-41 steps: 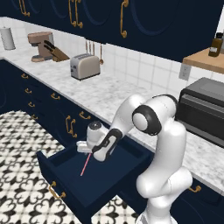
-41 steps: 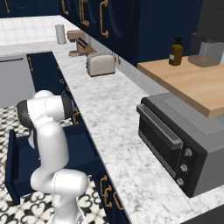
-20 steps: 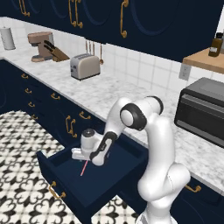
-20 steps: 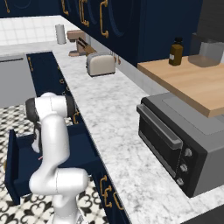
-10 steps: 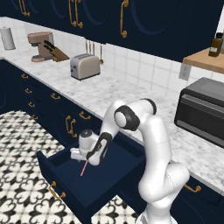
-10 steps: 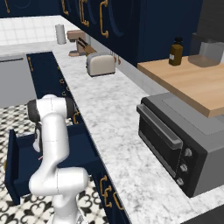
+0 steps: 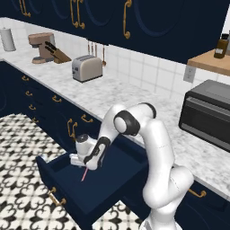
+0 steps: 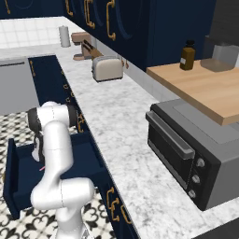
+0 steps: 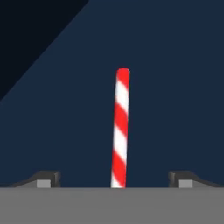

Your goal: Take a straw from the drawer in front and place it inside the glass cup on the dining counter.

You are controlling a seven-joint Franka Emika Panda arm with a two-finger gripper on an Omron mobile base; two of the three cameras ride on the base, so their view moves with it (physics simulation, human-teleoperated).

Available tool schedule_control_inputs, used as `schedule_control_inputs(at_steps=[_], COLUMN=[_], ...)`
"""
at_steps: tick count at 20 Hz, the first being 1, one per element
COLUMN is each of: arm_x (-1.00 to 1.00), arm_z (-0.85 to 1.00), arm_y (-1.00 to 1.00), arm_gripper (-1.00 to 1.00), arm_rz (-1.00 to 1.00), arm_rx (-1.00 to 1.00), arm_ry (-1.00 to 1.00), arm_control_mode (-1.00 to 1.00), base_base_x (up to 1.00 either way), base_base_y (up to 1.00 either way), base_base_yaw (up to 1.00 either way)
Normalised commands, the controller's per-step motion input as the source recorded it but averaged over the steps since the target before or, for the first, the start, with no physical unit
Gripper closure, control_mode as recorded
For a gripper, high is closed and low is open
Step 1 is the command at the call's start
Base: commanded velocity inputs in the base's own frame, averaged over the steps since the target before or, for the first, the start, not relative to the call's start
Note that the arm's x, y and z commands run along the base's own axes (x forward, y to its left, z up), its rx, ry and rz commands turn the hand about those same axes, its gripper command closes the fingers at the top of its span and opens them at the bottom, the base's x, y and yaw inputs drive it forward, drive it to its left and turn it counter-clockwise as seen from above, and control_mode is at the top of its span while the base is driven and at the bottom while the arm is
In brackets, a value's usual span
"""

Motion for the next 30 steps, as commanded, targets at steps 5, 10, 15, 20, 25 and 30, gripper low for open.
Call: schedule_control_inputs(at_steps=[5, 10, 15, 20, 25, 30], arm_x=[0.0, 0.0, -0.36, -0.79, -0.34, 0.31], arm_z=[-0.18, -0.02, 0.27, 1.0, 1.0, 1.0], arm_y=[0.0, 0.0, -0.2, -0.53, -0.46, -0.07], arm_gripper=[1.0, 1.0, 1.0, 1.0, 1.0, 1.0], arm_rz=[-0.01, 0.0, 0.0, 0.0, 0.0, 0.0], arm_rx=[0.0, 0.0, 0.01, 0.12, 0.22, 0.26], arm_ry=[0.0, 0.0, -0.05, -0.2, -0.03, 0.06], arm_control_mode=[-1.0, -1.0, -1.0, -1.0, -1.0, -1.0], base_base_x=[0.0, 0.0, 0.0, 0.0, 0.0, 0.0], base_base_y=[0.0, 0.0, 0.0, 0.0, 0.0, 0.0], base_base_yaw=[0.0, 0.0, 0.0, 0.0, 0.0, 0.0])
